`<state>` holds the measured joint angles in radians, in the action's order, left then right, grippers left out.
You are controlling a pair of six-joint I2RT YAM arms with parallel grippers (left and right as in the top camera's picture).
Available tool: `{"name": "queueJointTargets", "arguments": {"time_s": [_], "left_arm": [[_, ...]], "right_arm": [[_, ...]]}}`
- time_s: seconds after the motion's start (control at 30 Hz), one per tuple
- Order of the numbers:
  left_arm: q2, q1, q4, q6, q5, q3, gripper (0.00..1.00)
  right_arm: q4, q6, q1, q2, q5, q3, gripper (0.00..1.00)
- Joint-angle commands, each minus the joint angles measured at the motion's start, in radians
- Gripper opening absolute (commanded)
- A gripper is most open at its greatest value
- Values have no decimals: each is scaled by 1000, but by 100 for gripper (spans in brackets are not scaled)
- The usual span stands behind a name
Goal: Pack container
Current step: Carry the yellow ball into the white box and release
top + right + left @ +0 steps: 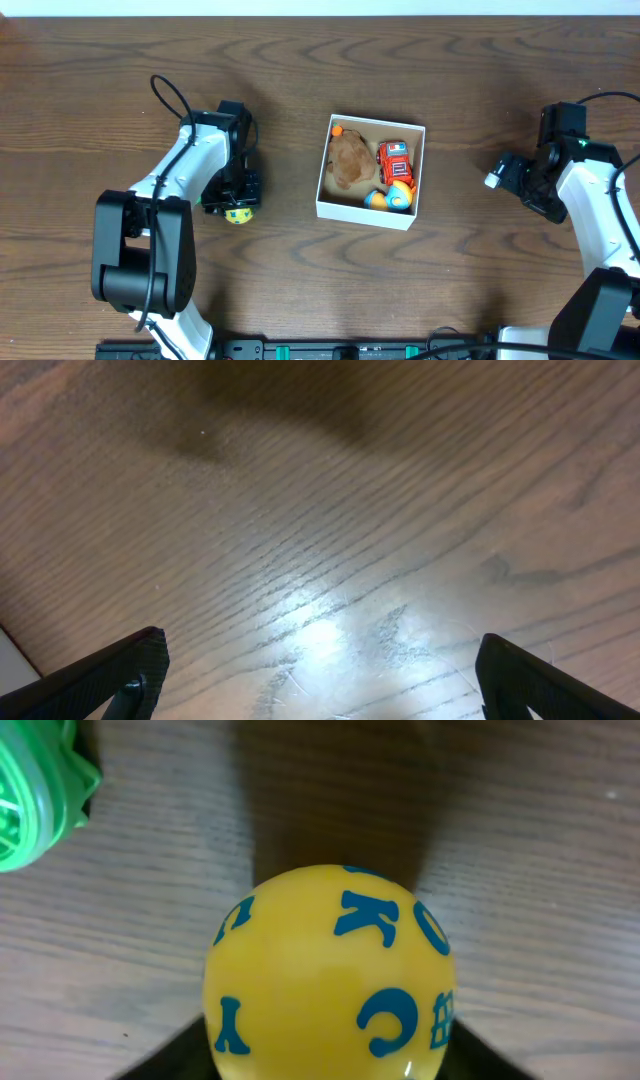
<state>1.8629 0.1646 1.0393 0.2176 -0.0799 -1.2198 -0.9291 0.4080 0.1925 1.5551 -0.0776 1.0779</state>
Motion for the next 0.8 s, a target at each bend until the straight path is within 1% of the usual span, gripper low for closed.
{"name": "queueJointTargets", "arguments": {"time_s": [0.0, 0.07, 0.17, 0.33, 0.4, 0.47, 0.6, 0.77], "left_arm": [[2, -2, 2, 5, 0, -2, 41], [-3, -1, 7, 5, 0, -11, 37], [-26, 0, 39, 5, 0, -50, 36], [-123, 42, 120, 5, 0, -184, 36], [-178, 89, 130, -4, 0, -248, 35], [-233, 151, 115, -38, 0, -296, 35], [-319, 317, 0, -142, 1, -323, 35], [-289, 465, -70, -189, 2, -321, 36]], "right_arm": [[-2, -14, 5, -5, 3, 6, 99], [-3, -14, 5, -5, 3, 6, 99], [-3, -21, 5, -5, 3, 6, 99], [-2, -21, 5, -5, 3, 6, 99], [-2, -21, 5, -5, 3, 6, 99], [-2, -21, 5, -5, 3, 6, 99], [-2, -21, 5, -5, 3, 6, 99], [-3, -21, 5, -5, 3, 6, 99]]}}
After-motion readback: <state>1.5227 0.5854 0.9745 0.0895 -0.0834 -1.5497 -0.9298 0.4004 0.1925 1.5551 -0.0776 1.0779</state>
